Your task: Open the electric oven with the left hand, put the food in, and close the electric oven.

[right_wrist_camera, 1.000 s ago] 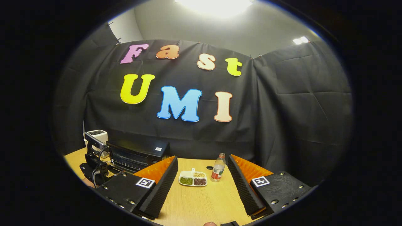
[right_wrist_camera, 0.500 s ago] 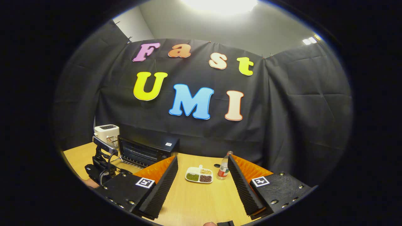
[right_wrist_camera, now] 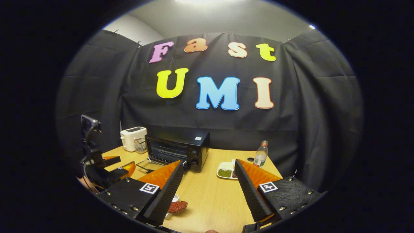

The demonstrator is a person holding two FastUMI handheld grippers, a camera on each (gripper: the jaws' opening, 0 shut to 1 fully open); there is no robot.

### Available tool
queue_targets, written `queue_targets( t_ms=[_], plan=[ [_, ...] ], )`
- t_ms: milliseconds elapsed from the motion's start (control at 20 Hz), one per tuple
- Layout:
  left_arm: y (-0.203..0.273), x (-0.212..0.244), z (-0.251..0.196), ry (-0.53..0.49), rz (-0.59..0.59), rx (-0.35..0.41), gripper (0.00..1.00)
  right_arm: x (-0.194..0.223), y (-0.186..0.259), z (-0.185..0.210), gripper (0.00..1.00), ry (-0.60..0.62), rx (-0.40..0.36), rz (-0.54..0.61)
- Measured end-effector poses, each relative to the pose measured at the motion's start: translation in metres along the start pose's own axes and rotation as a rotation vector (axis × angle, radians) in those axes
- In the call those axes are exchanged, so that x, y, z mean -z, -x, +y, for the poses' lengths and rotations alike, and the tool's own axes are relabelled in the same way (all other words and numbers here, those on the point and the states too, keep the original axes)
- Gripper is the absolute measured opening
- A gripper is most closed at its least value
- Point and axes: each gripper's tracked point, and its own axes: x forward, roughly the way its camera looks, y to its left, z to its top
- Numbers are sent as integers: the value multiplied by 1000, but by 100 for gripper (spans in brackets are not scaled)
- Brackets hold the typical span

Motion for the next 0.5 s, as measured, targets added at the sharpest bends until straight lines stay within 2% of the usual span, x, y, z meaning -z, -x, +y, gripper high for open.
queue_targets(
  t_ms=[300, 400, 500],
  plan=[
    [68, -75, 33, -25, -145, -70, 96, 68, -17, 24, 97, -187, -150, 196],
    [88, -87, 38, -21, -166, -77, 100, 88, -17, 36, 97, -269, -203, 254],
    [101, -90, 39, -20, -169, -77, 100, 106, -20, 40, 97, -333, -214, 299]
  ],
)
